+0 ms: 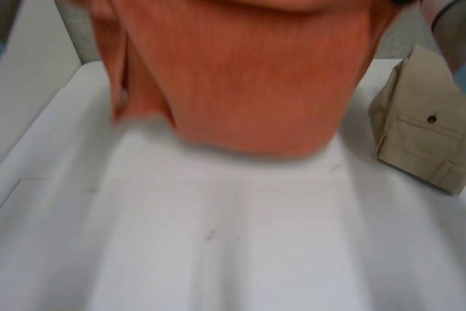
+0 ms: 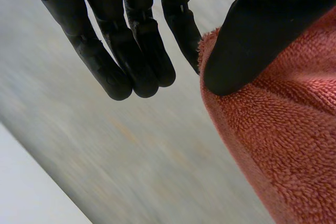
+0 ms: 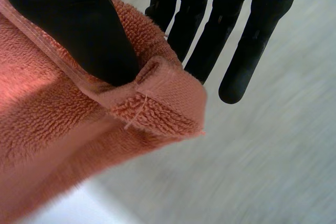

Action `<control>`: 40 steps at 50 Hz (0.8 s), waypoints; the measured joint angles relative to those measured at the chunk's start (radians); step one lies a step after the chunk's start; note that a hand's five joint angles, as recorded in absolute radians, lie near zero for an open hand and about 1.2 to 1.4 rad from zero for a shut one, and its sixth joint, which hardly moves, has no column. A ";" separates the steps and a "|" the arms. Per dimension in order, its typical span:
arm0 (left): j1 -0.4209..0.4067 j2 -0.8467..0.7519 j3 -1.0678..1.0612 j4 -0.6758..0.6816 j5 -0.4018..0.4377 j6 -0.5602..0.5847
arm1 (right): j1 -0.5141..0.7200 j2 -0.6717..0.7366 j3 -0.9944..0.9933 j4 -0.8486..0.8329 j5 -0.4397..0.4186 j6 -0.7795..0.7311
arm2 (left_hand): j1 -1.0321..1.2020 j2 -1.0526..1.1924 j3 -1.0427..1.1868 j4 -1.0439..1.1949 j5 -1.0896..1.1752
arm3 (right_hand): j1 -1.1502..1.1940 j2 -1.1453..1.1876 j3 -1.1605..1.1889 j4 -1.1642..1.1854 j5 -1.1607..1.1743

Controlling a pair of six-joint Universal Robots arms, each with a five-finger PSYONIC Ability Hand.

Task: Fold the laundry.

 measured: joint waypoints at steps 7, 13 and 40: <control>0.001 0.058 -0.015 0.128 -0.010 -0.039 | 0.000 -0.026 -0.002 -0.197 0.007 0.046 | 0.000 0.000 0.000 0.000 0.000 | 0.000 0.000 0.005 0.000 0.000; 0.033 0.109 -0.231 0.105 0.001 -0.012 | -0.008 -0.032 0.072 -0.114 -0.036 0.027 | 0.000 0.000 0.000 0.000 0.000 | 0.000 0.000 0.005 0.000 0.000; 0.123 -0.153 -0.982 0.280 0.162 0.406 | -0.104 0.031 0.763 0.056 -0.219 -0.167 | -0.360 -0.405 -0.395 -0.406 -0.352 | 0.000 0.000 0.006 0.003 0.000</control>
